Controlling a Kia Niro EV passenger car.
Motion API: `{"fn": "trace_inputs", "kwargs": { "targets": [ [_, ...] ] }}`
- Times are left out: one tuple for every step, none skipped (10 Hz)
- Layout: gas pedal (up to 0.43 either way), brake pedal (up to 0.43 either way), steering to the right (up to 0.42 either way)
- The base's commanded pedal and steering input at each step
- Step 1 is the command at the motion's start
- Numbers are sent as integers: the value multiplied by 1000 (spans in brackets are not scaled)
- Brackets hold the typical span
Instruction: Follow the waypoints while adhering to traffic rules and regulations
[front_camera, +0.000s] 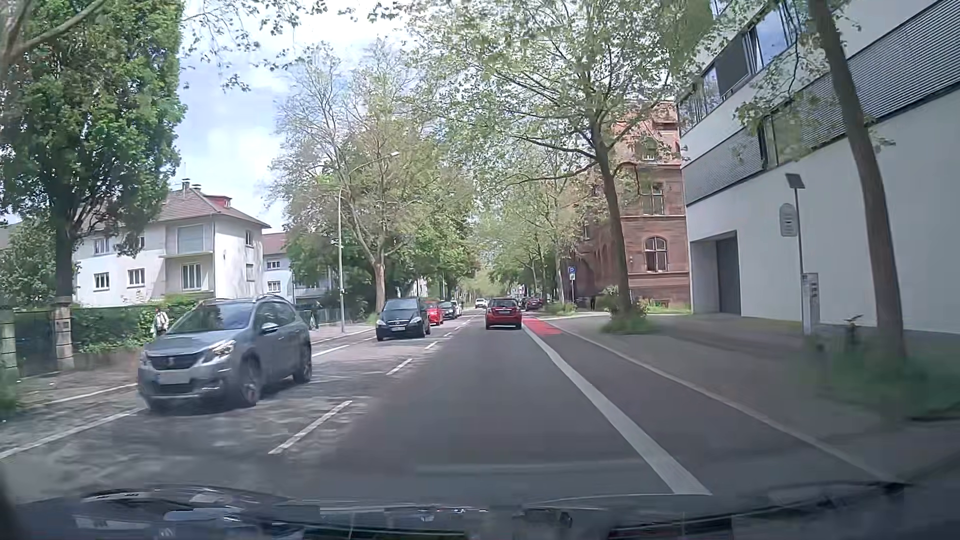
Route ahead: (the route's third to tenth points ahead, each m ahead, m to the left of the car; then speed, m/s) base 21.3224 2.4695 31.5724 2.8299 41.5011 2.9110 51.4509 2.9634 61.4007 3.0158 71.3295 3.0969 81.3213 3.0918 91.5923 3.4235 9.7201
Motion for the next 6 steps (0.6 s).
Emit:
{"fn": "trace_inputs", "kwargs": {
  "targets": [
    [67, 0, -2],
    [67, 0, -2],
    [67, 0, -2],
    [59, 0, -2],
    [59, 0, -2],
    [59, 0, -2]
  ]
}}
